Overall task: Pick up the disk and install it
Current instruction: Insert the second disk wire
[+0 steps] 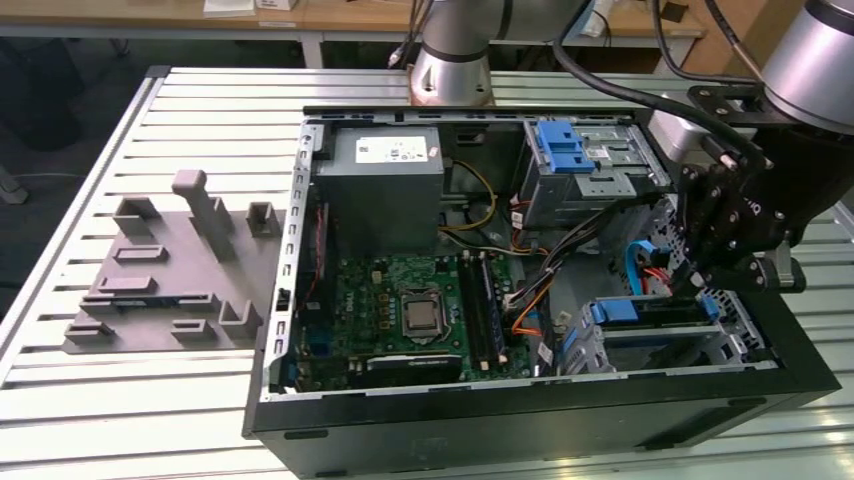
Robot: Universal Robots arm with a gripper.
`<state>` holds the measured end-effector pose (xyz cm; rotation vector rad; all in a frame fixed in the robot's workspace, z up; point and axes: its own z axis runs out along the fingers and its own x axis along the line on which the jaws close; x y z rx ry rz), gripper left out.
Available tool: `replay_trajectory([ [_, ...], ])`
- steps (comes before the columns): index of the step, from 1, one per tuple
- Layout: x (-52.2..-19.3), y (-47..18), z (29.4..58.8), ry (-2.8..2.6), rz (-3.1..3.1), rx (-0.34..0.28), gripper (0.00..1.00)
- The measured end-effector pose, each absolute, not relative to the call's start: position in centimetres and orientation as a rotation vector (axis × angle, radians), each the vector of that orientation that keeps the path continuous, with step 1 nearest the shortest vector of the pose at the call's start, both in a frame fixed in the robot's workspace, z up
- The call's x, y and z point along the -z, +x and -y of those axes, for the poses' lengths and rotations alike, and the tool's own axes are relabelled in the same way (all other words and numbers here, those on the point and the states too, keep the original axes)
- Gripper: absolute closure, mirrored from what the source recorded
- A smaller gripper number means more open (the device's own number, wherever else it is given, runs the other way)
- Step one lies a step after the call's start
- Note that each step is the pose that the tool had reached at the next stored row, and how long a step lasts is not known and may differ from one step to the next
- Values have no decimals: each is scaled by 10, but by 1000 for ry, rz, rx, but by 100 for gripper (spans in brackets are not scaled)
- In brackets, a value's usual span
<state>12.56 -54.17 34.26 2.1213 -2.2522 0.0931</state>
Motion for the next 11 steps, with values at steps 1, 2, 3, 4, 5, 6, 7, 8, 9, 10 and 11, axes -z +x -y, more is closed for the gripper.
replay_trajectory([
  [1,-343,125,542,2121,2252,-93,89],
  [2,-343,124,542,2121,2252,-94,89],
  [3,-343,124,542,2122,2252,-94,89],
  [4,-343,123,542,2122,2252,-95,89],
  [5,-343,123,542,2123,2253,-95,89],
  [6,-343,123,542,2123,2252,-95,89],
  [7,-343,123,542,2122,2252,-95,89],
  [8,-344,123,542,2122,2252,-95,89],
  [9,-346,123,542,2122,2252,-95,89],
  [10,-348,123,542,2122,2253,-95,89],
  [11,-351,123,542,2122,2253,-95,89],
])
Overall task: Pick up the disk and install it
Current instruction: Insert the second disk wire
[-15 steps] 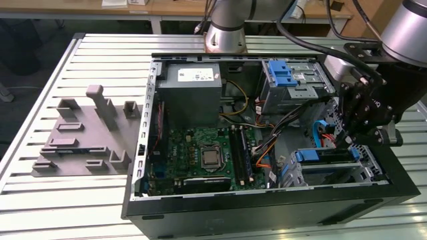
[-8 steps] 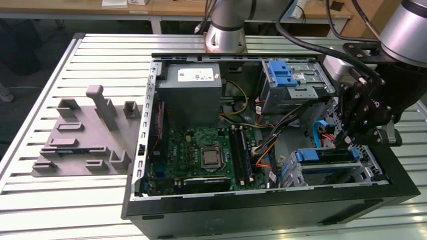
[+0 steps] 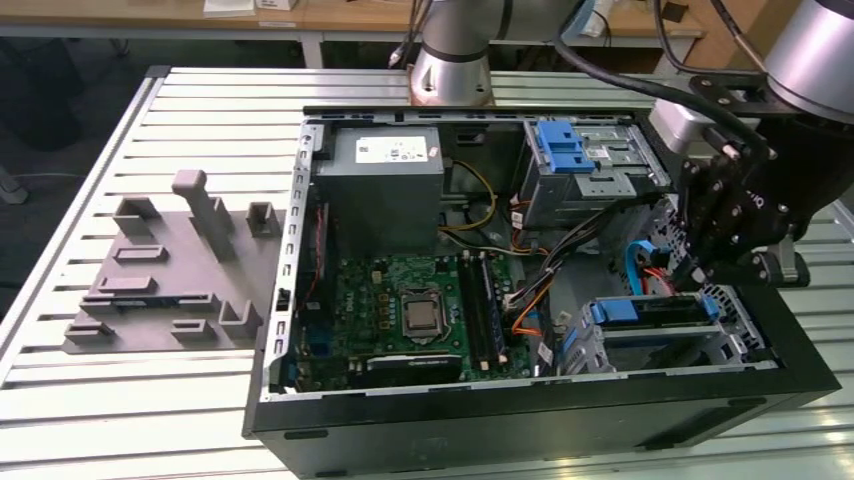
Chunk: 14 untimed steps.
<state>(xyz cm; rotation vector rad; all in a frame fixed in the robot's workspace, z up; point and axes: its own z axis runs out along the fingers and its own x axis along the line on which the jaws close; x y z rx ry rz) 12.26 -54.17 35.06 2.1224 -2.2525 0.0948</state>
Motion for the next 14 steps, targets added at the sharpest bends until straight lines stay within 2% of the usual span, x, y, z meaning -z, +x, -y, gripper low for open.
replay_trajectory([
  [14,-367,101,542,2126,2256,-92,89],
])
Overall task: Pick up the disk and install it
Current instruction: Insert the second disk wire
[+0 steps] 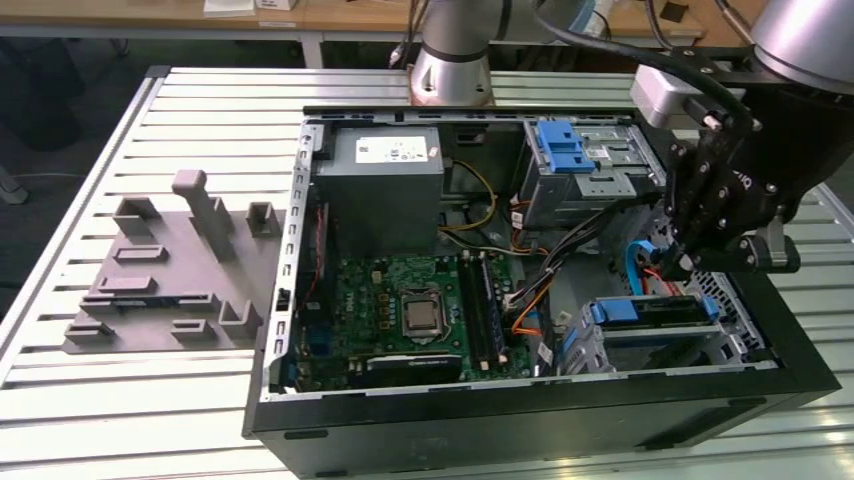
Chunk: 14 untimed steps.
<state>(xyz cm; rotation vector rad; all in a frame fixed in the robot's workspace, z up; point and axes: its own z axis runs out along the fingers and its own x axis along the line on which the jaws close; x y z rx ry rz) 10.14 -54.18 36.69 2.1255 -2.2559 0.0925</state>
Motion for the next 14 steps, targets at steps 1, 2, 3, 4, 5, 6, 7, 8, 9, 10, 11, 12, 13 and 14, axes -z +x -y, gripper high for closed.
replay_trajectory([
  [1,-367,101,542,2126,2256,-92,89],
  [2,-367,101,542,2126,2256,-92,89],
  [3,-367,100,542,2126,2256,-93,89],
  [4,-367,100,542,2125,2256,-93,89],
  [5,-367,100,542,2125,2256,-93,89],
  [6,-367,100,542,2126,2256,-93,89],
  [7,-367,100,542,2126,2256,-93,89],
  [8,-367,99,541,2125,2256,-93,89],
  [9,-367,98,540,2125,2256,-93,89],
  [10,-367,98,539,2126,2256,-93,89],
  [11,-367,98,537,2126,2256,-93,89],
  [12,-367,98,536,2126,2256,-93,89],
  [13,-367,97,535,2126,2256,-93,89],
  [14,-368,97,534,2126,2256,-93,89],
])
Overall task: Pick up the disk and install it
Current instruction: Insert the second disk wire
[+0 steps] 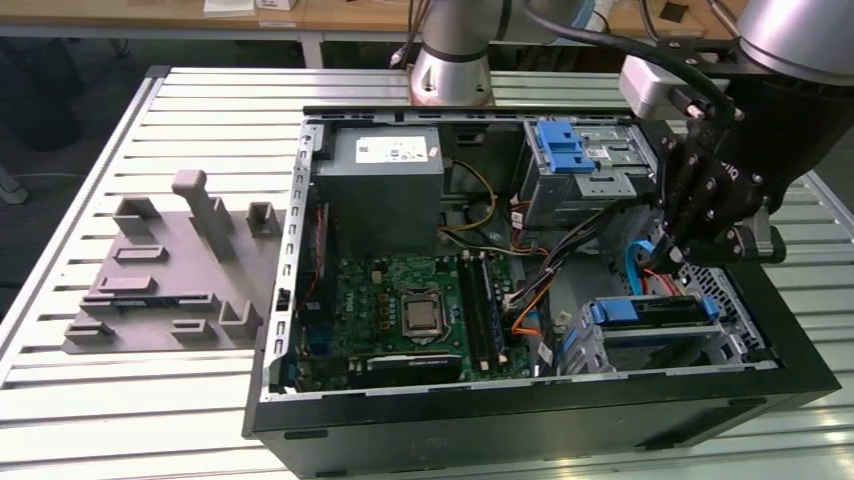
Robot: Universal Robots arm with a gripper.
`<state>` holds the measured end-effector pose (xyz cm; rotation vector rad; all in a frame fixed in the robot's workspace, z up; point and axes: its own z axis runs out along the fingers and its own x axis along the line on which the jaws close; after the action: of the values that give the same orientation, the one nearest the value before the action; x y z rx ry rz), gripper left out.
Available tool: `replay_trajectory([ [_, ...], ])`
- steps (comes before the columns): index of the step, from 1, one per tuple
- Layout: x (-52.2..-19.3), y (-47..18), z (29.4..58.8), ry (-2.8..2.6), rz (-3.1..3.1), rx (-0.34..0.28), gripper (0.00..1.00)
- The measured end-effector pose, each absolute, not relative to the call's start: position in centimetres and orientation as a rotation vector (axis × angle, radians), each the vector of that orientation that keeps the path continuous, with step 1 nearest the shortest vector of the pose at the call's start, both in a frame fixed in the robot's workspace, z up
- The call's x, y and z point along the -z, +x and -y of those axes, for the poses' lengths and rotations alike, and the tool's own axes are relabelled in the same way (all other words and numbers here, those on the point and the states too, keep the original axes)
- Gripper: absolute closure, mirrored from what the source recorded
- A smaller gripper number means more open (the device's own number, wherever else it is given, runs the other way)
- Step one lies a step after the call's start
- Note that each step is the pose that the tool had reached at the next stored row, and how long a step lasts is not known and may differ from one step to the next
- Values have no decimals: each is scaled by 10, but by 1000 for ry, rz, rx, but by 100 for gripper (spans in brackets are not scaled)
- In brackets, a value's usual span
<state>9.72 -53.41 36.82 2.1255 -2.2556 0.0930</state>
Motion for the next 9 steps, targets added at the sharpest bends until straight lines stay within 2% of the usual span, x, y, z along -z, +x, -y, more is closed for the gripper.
replay_trajectory([
  [9,-377,96,528,2125,2255,-94,89],
])
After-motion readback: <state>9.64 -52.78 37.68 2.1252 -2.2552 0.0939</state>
